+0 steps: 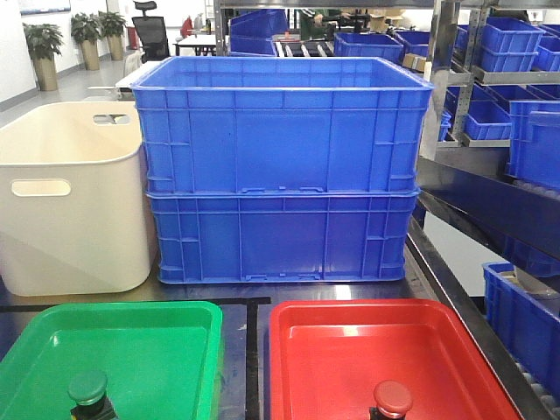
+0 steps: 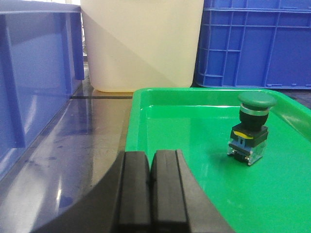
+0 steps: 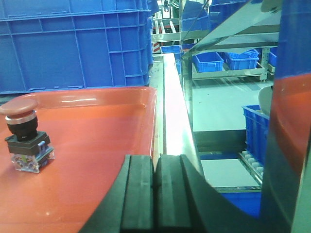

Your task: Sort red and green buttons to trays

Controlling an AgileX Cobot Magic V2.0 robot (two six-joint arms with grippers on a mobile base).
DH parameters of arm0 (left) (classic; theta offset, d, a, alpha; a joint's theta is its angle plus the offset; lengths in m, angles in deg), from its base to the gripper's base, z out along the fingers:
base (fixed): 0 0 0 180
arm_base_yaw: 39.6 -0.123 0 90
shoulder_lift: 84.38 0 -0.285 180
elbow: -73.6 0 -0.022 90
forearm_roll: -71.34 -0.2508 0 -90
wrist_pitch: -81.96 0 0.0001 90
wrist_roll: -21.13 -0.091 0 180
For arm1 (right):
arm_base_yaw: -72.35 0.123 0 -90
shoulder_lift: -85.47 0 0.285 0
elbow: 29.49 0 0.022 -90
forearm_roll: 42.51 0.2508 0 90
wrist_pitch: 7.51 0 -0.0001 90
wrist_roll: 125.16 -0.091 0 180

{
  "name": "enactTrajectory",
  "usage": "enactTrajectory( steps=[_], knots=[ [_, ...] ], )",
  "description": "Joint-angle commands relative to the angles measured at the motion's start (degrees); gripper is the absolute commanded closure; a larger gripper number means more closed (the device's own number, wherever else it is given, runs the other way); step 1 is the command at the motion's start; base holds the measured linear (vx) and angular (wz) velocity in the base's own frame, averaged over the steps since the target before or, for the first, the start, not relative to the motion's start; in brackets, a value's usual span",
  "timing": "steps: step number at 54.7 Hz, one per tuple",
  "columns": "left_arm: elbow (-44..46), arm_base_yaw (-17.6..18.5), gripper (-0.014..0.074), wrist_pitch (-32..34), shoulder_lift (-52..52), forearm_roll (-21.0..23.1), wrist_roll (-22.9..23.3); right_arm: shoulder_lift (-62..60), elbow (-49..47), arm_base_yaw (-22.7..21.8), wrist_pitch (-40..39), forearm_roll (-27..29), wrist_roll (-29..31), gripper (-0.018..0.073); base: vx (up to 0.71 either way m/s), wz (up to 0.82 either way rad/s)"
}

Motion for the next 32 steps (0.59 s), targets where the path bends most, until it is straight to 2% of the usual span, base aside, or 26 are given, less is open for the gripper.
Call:
enactTrajectory(
  steps=[1,32],
  knots=[
    [1.1,0.0,0.0602,4.9,-0.8,0.5,0.4,-0.7,0.8,-0.3,-4.2,-0.2,0.0,0.0571,0.0,0.0],
    [1.1,0.0,0.0602,4.9,-0.8,0.5,0.4,-0.7,0.8,-0.3,-4.2,-0.2,0.0,0.0571,0.0,0.0]
  ],
)
